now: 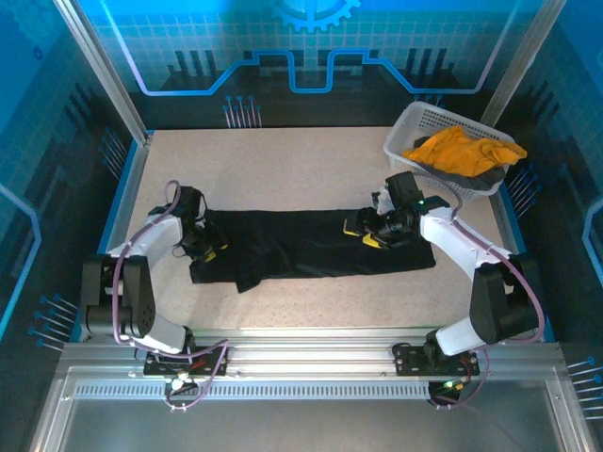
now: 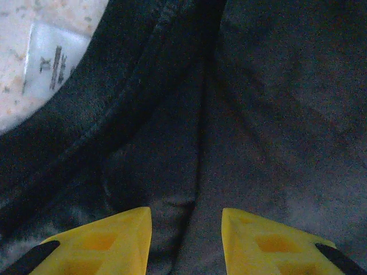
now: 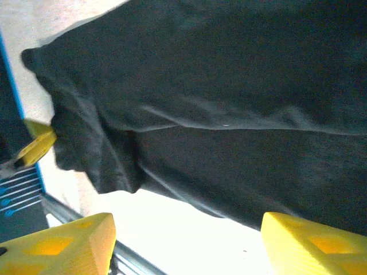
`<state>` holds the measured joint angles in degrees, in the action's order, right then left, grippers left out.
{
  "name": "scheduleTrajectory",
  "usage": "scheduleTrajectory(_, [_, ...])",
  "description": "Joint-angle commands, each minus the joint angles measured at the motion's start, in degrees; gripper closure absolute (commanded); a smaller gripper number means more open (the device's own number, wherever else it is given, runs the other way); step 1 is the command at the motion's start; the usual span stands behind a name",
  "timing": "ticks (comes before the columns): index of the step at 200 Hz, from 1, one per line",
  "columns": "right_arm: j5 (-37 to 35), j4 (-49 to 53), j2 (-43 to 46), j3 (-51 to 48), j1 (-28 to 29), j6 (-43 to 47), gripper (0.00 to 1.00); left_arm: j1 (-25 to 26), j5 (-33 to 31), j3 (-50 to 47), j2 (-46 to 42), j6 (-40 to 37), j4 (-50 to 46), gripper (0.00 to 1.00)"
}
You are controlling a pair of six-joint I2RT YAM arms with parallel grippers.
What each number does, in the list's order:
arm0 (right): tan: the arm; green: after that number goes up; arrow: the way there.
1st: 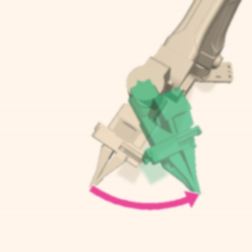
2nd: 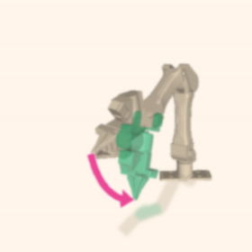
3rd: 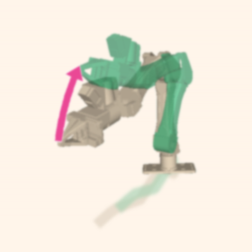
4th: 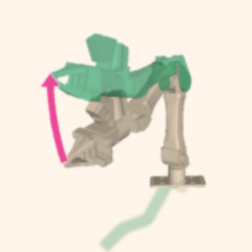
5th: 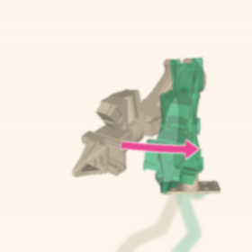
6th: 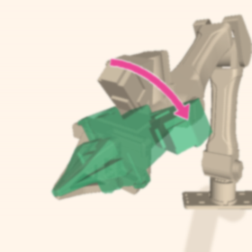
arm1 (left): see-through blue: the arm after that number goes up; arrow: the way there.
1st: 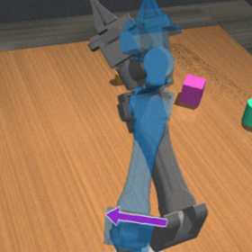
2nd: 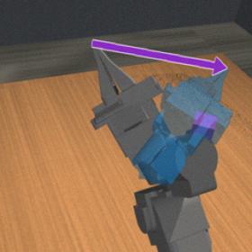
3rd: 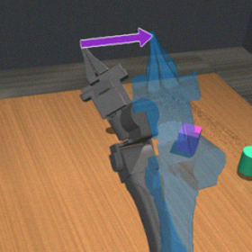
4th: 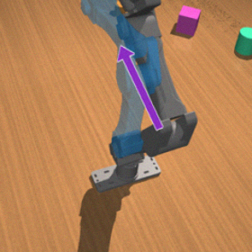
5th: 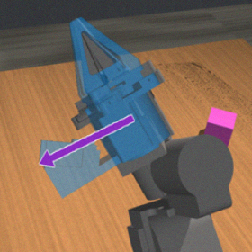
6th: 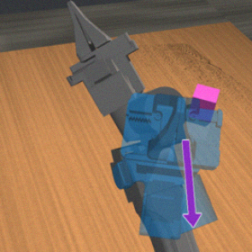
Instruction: Fold and stack the t-shirts
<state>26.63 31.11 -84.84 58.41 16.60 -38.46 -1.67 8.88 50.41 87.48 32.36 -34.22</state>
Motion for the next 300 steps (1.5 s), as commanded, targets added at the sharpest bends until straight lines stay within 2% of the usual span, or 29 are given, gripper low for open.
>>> scheduleTrajectory(1, [4.2, -2.3, -0.7, 2.0, 0.8, 1.3, 0.31, -0.7, 1.1, 0.3, 2.3, -4.1, 4.4, 0.61])
scheduleTrajectory(65, [2.9, -1.9, -0.7, 1.1, 0.7, 0.5, 0.30, -0.7, 5.8, -3.4, 2.0, -1.5, 7.5, 0.62])
scheduleTrajectory(162, [2.0, -1.5, -2.3, 2.0, 0.9, 0.1, 0.31, 1.7, 7.7, -2.3, 4.3, 1.0, 7.7, 0.68])
scheduleTrajectory(202, [1.8, -1.3, -2.1, 1.6, 0.9, 0.1, 0.32, 1.9, 6.0, -2.8, 1.8, 1.9, 6.0, 0.78])
scheduleTrajectory(234, [1.6, -1.1, -2.5, 1.9, 0.9, 0.1, 0.32, 1.9, 4.5, -2.4, -0.2, 1.8, 3.9, 1.00])
scheduleTrajectory(300, [1.4, -0.2, -3.1, 2.4, 0.8, 0.4, 0.33, 1.7, 1.6, 4.2, -2.2, 2.3, -5.0, 1.00])
